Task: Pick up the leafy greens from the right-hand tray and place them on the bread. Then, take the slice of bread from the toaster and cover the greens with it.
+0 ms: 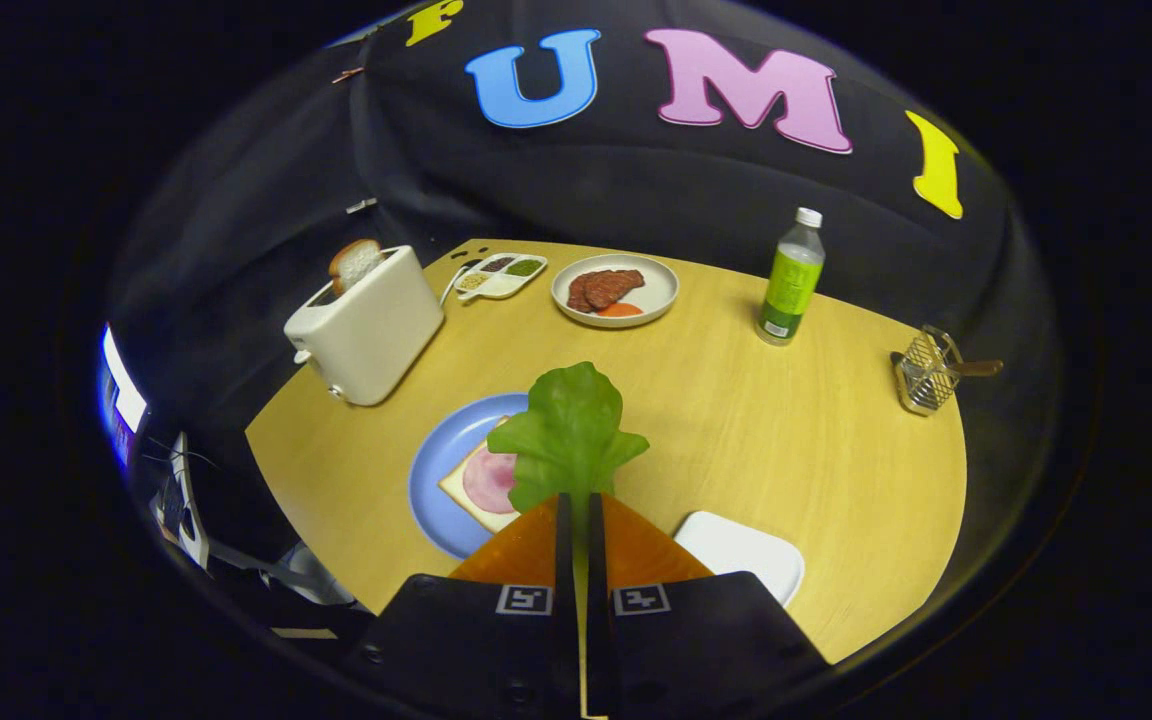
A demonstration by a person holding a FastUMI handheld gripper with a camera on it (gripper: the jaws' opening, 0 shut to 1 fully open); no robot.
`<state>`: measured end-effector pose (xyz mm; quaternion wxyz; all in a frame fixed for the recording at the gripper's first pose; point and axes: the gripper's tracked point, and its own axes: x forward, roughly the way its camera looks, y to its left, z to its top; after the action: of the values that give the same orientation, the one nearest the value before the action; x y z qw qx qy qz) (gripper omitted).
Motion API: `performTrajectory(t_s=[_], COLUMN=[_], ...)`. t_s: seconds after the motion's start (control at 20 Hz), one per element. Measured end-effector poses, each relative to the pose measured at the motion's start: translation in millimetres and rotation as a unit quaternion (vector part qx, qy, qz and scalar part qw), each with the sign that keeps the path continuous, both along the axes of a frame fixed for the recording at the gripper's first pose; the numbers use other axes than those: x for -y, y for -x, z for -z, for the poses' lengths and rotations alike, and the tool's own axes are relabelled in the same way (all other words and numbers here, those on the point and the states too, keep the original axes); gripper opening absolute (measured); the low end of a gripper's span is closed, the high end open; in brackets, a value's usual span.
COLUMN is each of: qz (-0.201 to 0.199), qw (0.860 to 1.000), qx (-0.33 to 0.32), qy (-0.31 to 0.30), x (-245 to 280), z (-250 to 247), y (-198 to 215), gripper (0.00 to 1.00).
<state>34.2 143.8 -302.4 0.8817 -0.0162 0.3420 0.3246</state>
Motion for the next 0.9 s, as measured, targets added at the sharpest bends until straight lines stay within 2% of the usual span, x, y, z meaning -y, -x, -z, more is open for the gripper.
performTrajectory(t_s=[0.3,0.5,0.75,0.9], qz=[-0.032,-0.024,-0.004,0.007], qw=[0.999,0.999,1.0,1.0], qx=[-0.005,-0.003,0.011,0.018], qy=[0.01,0.023,0.021,0.015], x=[-59.9,-70.8,-66.9,-61.6], z=[5.9,14.8,10.2,-1.2], y=[1.6,-5.6,-16.3,-19.8], gripper=[0.08,0.11,0.64,0.63])
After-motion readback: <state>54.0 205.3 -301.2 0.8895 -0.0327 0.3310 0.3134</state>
